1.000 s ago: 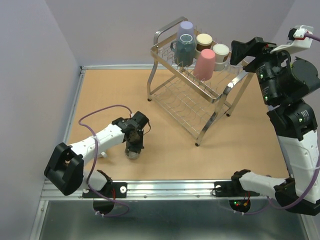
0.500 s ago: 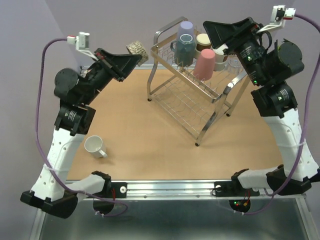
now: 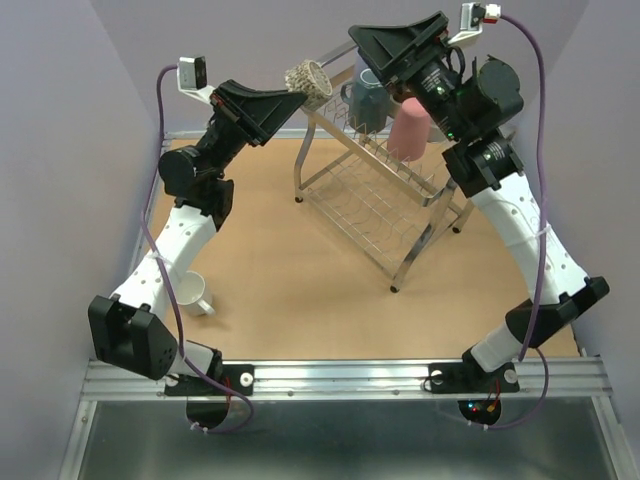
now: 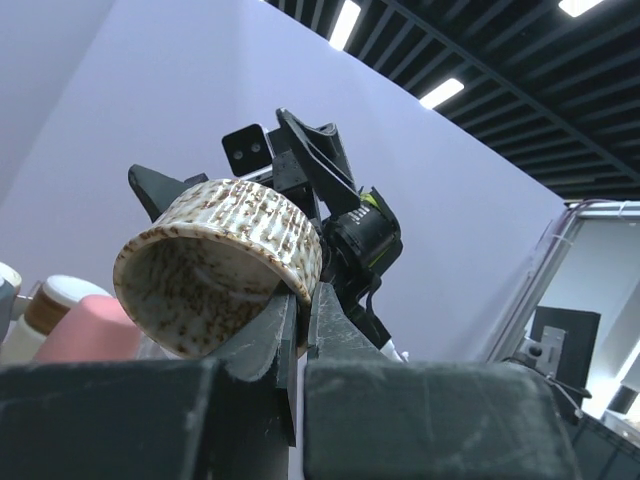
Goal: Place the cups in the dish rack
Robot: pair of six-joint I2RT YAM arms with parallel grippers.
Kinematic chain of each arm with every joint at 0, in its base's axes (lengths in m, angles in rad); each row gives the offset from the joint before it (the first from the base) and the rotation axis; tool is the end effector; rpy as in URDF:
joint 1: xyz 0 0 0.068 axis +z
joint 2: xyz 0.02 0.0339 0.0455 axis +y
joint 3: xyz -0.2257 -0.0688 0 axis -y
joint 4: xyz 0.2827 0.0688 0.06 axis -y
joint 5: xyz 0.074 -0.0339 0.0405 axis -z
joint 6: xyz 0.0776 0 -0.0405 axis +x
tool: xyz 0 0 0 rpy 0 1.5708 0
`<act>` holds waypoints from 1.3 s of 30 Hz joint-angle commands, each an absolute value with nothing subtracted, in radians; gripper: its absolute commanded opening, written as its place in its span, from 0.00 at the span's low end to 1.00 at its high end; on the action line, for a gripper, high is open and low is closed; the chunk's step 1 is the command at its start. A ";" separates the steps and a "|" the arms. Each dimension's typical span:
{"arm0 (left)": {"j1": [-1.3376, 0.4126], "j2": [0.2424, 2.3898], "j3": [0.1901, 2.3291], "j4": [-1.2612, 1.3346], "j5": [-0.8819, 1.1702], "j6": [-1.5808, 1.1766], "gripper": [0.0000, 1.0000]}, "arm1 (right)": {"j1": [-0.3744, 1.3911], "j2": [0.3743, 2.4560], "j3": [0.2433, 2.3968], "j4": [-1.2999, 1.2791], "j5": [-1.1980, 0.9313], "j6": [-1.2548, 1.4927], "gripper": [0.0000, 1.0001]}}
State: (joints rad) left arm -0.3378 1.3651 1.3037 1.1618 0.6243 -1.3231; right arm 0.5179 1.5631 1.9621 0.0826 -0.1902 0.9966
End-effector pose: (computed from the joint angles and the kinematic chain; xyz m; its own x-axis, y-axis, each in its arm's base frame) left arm 0.2886 -0.1495 0.4991 -0.2968 -0.7295 -0.6163 0.9426 -0.1202 -0.3117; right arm 0.3303 0.2051 0.5739 -0.3118 0.7713 -0.5549 -0.6810 0.2258 0.6966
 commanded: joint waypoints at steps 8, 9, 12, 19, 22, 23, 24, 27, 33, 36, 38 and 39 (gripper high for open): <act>-0.337 1.351 1.373 1.471 0.621 -1.401 0.00 | 0.630 1.588 2.031 0.169 -0.178 1.005 1.00; -0.341 1.350 1.374 1.459 0.623 -1.394 0.00 | 0.641 1.591 2.034 0.166 -0.170 0.997 1.00; -0.344 1.344 1.371 1.441 0.617 -1.384 0.00 | 0.658 1.604 2.048 0.156 -0.153 0.983 1.00; -0.385 1.316 1.417 1.194 0.606 -1.209 0.00 | 0.704 1.652 2.112 0.121 -0.143 0.930 1.00; -0.413 1.292 1.436 1.045 0.565 -1.085 0.00 | 0.715 1.663 2.129 0.117 -0.140 0.919 1.00; -0.417 1.289 1.442 1.007 0.543 -1.059 0.00 | 0.719 1.666 2.131 0.115 -0.138 0.916 1.00; -0.423 1.281 1.448 0.941 0.537 -1.034 0.00 | 0.721 1.667 2.132 0.114 -0.138 0.914 1.00; -0.448 1.269 1.489 0.820 0.490 -0.913 0.00 | 0.730 1.669 2.141 0.110 -0.126 0.899 1.00; -0.514 1.269 1.558 0.618 0.396 -0.736 0.00 | 0.742 1.683 2.157 0.103 -0.120 0.893 1.00; -0.546 1.273 1.583 0.568 0.356 -0.686 0.00 | 0.752 1.687 2.161 0.103 -0.109 0.890 1.00; -0.558 1.278 1.591 0.549 0.344 -0.669 0.00 | 0.755 1.687 2.160 0.103 -0.101 0.887 1.00; -0.564 1.279 1.592 0.548 0.338 -0.657 0.00 | 0.756 1.686 2.158 0.103 -0.097 0.885 1.00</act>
State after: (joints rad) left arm -0.5407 1.3010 1.5345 0.5598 0.3912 -0.7536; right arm 0.7357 1.6897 2.1048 0.0822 -0.1116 0.9035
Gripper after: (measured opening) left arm 0.092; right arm 0.998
